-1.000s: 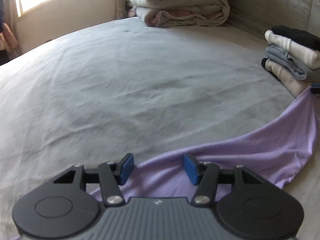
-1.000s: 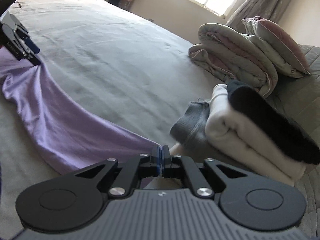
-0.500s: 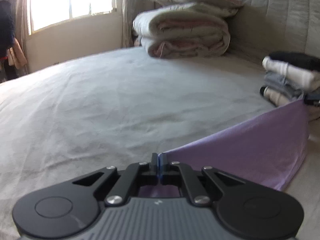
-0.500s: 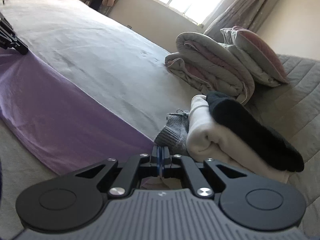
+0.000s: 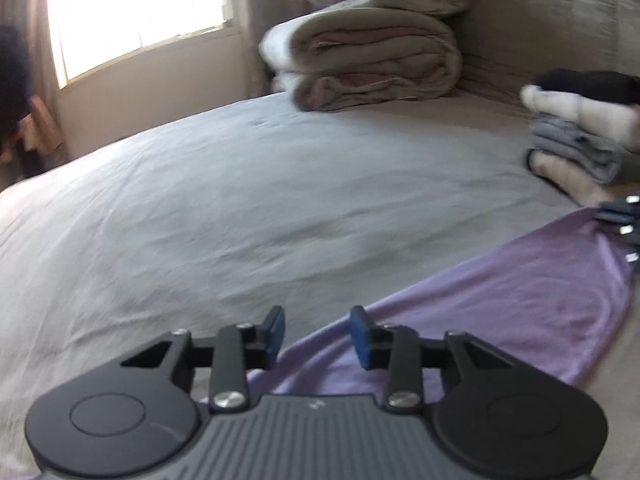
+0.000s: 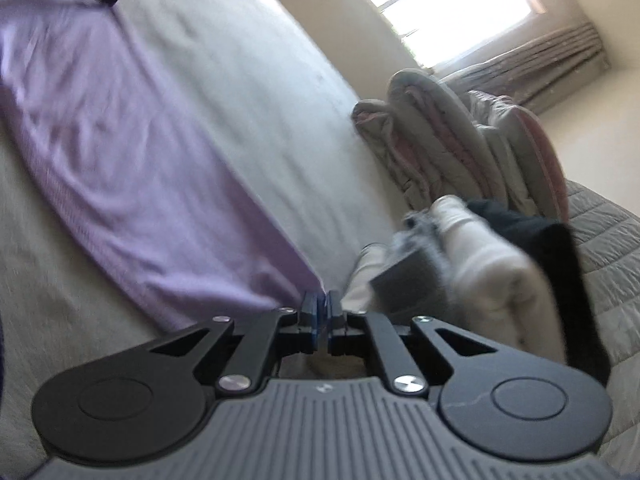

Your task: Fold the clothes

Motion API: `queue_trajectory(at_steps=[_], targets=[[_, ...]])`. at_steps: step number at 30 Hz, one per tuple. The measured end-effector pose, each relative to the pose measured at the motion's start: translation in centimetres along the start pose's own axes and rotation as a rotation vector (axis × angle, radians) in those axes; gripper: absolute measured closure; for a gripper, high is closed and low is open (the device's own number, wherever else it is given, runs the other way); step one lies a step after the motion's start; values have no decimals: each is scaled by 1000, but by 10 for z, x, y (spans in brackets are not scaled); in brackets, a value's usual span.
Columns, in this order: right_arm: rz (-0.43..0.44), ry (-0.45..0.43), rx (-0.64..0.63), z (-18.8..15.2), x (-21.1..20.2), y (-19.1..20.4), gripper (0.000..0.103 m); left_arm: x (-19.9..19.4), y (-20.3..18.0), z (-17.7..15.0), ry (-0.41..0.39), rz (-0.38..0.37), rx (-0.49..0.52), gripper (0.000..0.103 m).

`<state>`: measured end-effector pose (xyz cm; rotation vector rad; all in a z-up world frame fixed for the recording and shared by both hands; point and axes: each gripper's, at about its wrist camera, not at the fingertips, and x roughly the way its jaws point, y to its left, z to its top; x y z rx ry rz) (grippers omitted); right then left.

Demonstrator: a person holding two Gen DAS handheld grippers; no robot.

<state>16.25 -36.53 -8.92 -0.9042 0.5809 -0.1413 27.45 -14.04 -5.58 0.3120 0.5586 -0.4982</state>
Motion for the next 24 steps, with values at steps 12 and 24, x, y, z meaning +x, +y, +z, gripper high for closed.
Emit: queue_trajectory(at_steps=[12,24], targets=[[247,22,560,-40,-45,-75,65,34,-75,44,58,-252,61,53],[498,40,1060,-76,-26,-78,96,82,-169,75,73,-407,95,81]])
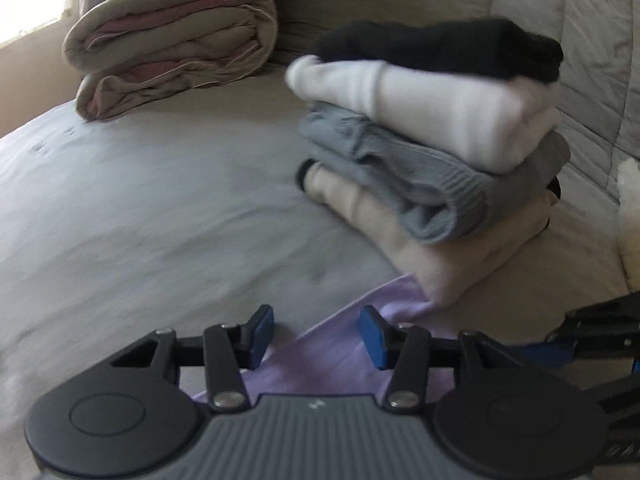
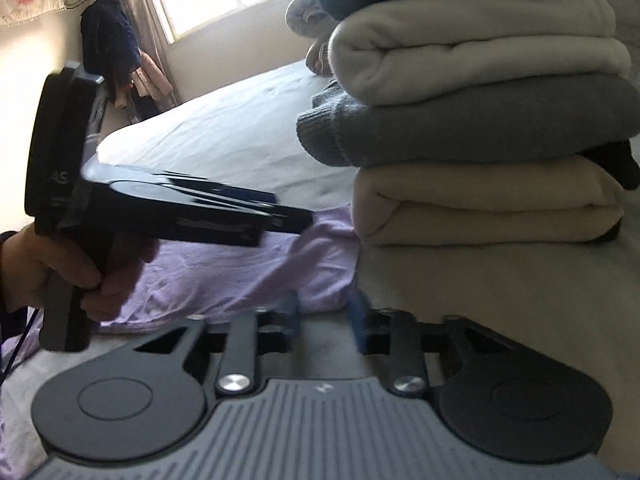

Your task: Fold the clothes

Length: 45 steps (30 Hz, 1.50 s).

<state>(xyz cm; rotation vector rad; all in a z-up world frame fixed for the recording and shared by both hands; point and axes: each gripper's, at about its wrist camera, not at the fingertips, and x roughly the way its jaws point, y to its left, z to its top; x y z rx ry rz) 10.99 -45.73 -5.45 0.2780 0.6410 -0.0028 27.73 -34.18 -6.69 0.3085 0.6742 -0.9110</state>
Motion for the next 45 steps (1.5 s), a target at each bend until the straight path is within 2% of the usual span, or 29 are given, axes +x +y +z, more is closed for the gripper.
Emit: queue_trajectory(at_steps=[2,4,8,13,16,19,20,21,22,23,24,26,30,36,42,45], targets=[[-20,-5,-21,1,1,3,100,-1,-5,0,-21,1,-11,103],[-49,-15,-37,4,-2,6,101,-3,-9,0,-42,2,-22,103],[-116,-33,-34,10,-6,3,101,-11,-2,-4,-155,74,-129,103],[-174,-23,-89,11,6,12,101,10,-6,-11,-140,149,-140,103],[-186,-17,-108,13,4,18,99,9,-9,-11,-138,170,-145,103],[-182,2,-90,15,-2,23,92,1,-7,-9,-135,175,-190,98],[-176,7,-81,16,-4,24,89,-6,-5,-9,-138,172,-209,91],[-164,16,-69,18,-8,25,88,-14,-3,-9,-144,167,-228,79],[-152,25,-57,19,-12,26,87,-22,-1,-10,-151,169,-240,73],[-143,31,-42,20,-16,27,82,-31,2,-11,-160,173,-250,67],[-131,33,-21,21,-20,27,71,-41,4,-13,-165,177,-256,65],[-103,39,27,22,-28,25,66,-62,11,-17,-169,188,-258,64],[-41,60,136,25,-33,17,66,-101,29,-27,-161,212,-233,62],[73,102,346,9,-35,10,66,-160,59,-52,-146,247,-204,62],[124,89,481,0,-29,9,65,-207,65,-92,-107,266,-123,62],[126,80,503,-1,-28,11,66,-221,60,-113,-92,253,-78,62]])
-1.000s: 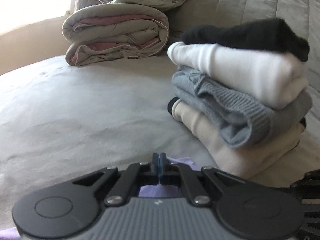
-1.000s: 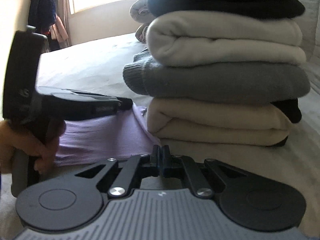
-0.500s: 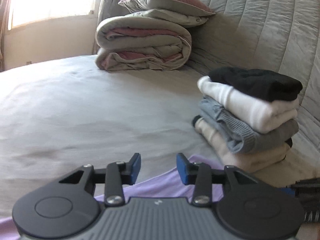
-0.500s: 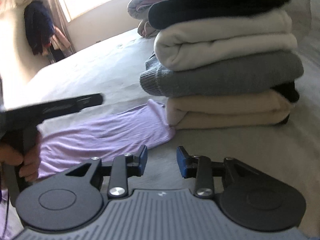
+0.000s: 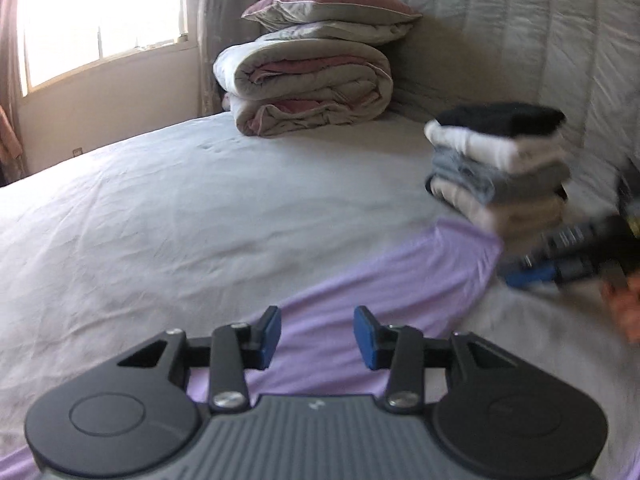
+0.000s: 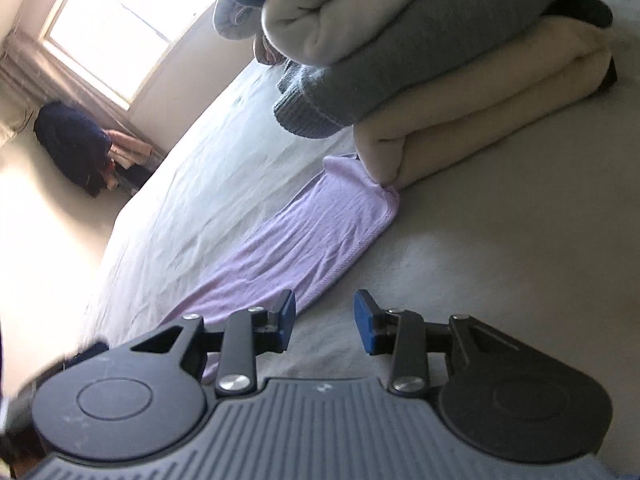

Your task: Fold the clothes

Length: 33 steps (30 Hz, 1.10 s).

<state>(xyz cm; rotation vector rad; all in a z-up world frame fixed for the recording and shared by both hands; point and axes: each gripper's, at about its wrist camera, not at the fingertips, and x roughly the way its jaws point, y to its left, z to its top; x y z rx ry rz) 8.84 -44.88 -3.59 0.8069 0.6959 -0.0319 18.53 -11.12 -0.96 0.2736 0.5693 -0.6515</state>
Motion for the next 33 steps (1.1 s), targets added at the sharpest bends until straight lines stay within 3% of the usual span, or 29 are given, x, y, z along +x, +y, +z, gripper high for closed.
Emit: queue_trajectory(at_steps=[6,10,13,14,15,19,23,25,26,27,28,31,33], targets=[[-4,-31,0,-2,9,6,72,1,-21,-37,41,-22,157,62],[-26,-61,-18,-3,19,8,83,24,-29,-45,58,-8,167,67],[-55,-85,-37,-3,25,7,100,34,-34,-45,53,-1,151,89],[-66,-94,-45,-3,27,7,103,36,-35,-45,53,-1,145,103],[-75,-104,-55,-3,26,8,103,34,-37,-43,38,-4,138,103],[-129,-166,-111,-1,21,15,103,23,-41,-38,-28,-30,101,103],[-186,-141,-167,0,26,17,102,34,-42,-42,87,-113,95,101],[-193,-124,-178,0,26,16,96,31,-42,-43,85,-113,96,98],[-188,-123,-177,-1,24,15,87,27,-42,-42,81,-113,84,89],[-189,-122,-179,0,23,16,87,23,-40,-41,67,-123,66,78],[-190,-122,-181,1,23,17,87,17,-39,-40,49,-131,50,74],[-198,-124,-185,4,20,20,87,2,-34,-40,23,-117,38,69],[-205,-130,-184,6,18,20,74,-6,-27,-42,25,-106,29,66]])
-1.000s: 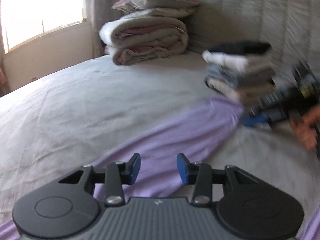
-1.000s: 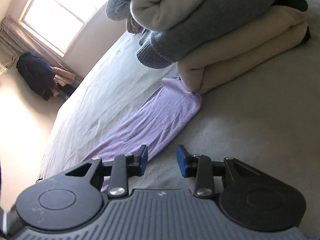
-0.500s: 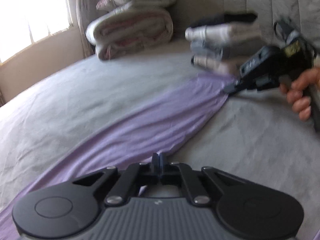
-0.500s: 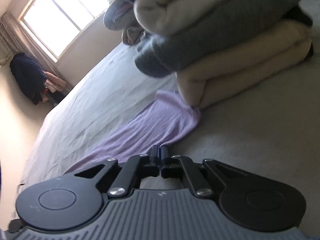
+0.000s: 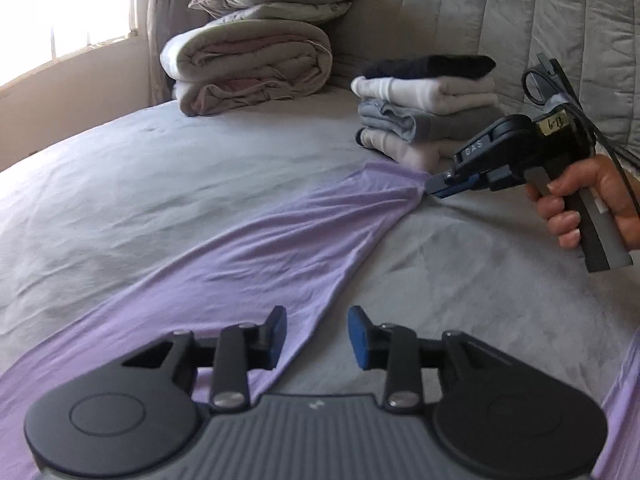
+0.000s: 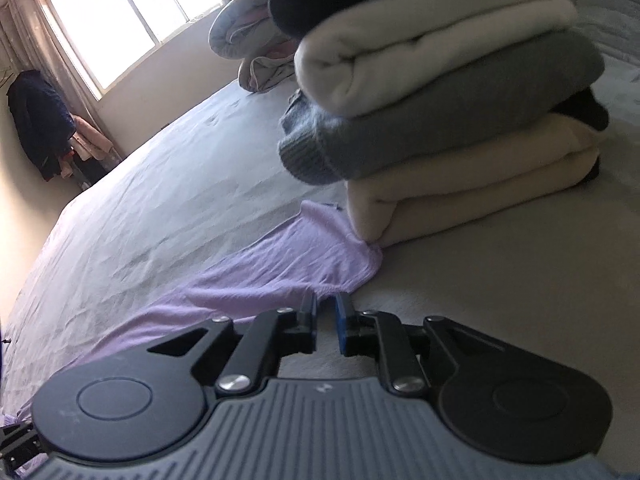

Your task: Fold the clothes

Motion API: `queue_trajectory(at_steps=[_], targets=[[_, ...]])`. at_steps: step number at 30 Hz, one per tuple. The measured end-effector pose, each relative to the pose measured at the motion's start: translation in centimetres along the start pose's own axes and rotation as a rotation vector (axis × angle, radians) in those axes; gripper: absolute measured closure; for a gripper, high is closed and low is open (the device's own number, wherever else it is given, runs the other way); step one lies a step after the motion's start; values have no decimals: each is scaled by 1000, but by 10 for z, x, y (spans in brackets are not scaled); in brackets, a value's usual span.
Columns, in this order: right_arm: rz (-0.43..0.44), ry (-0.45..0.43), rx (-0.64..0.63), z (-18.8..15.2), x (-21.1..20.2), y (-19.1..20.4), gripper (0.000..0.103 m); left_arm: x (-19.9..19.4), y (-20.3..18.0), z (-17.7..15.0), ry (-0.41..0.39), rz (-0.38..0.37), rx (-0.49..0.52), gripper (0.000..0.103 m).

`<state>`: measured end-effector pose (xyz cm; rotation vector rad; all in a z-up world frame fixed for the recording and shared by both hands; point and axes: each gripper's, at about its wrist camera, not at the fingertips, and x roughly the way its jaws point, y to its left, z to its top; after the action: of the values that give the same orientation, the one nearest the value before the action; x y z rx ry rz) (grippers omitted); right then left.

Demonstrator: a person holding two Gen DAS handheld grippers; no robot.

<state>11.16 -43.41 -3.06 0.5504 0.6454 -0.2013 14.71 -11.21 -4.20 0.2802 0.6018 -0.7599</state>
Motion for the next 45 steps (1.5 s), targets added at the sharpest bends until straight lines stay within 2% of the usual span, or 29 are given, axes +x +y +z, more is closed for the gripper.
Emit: queue_trajectory(at_steps=[2,8,14,19,28,34,35,38,41,45], targets=[[-7,-2,2,1,-3,0,70,-7,9,-3,11,12,-19,66],[-11,6,5,-1,-16,7,70,-44,33,-25,17,62,-111,64],[-16,4,-10,-7,-33,24,69,-90,48,-43,-4,145,-168,55],[-14,5,-22,-15,-48,42,67,-129,65,-62,-26,215,-252,54],[19,10,-49,-43,-77,84,62,-187,102,-109,-29,366,-342,50],[33,38,-69,-67,-84,108,60,-216,131,-157,-10,446,-457,50],[34,43,-75,-70,-84,113,60,-220,137,-165,5,467,-474,50],[50,56,-91,-79,-85,131,60,-229,147,-186,76,601,-480,52],[74,66,-129,-89,-81,153,58,-248,153,-194,22,580,-527,52],[124,96,-203,-105,-64,190,58,-259,157,-188,-57,545,-534,53]])
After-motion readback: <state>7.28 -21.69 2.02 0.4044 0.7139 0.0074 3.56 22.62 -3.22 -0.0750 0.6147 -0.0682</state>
